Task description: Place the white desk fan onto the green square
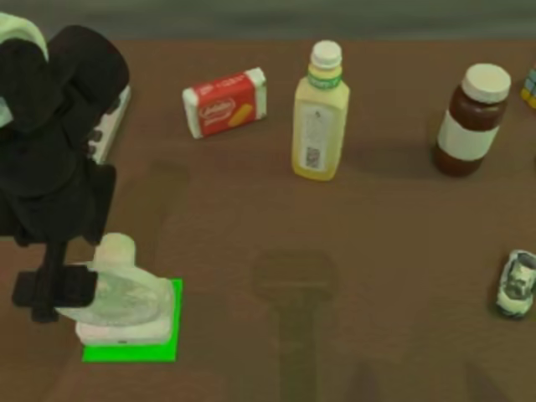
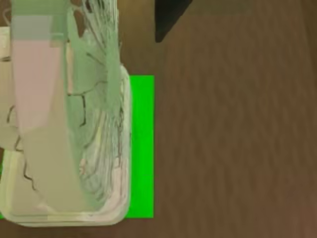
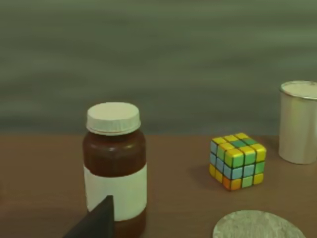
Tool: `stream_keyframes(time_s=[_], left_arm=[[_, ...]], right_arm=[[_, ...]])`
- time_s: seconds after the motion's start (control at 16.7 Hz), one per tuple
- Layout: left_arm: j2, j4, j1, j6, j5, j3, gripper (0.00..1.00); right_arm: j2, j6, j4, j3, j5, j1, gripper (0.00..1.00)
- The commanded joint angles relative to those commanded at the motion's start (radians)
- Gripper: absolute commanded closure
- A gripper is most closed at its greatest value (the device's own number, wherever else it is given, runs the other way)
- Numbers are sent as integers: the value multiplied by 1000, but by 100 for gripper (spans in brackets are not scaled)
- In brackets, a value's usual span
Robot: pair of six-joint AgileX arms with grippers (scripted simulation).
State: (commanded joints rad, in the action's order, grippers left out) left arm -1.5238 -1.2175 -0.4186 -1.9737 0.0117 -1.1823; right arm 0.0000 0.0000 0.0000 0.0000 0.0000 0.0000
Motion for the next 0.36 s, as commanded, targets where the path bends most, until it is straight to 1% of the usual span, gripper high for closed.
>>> stream_keyframes(time_s=[0.06,0.36], left_arm=[[0,0,0,0,0,0,0],[0,0,0,0,0,0,0]], right_arm=[[0,0,0,0,0,0,0],[0,0,0,0,0,0,0]])
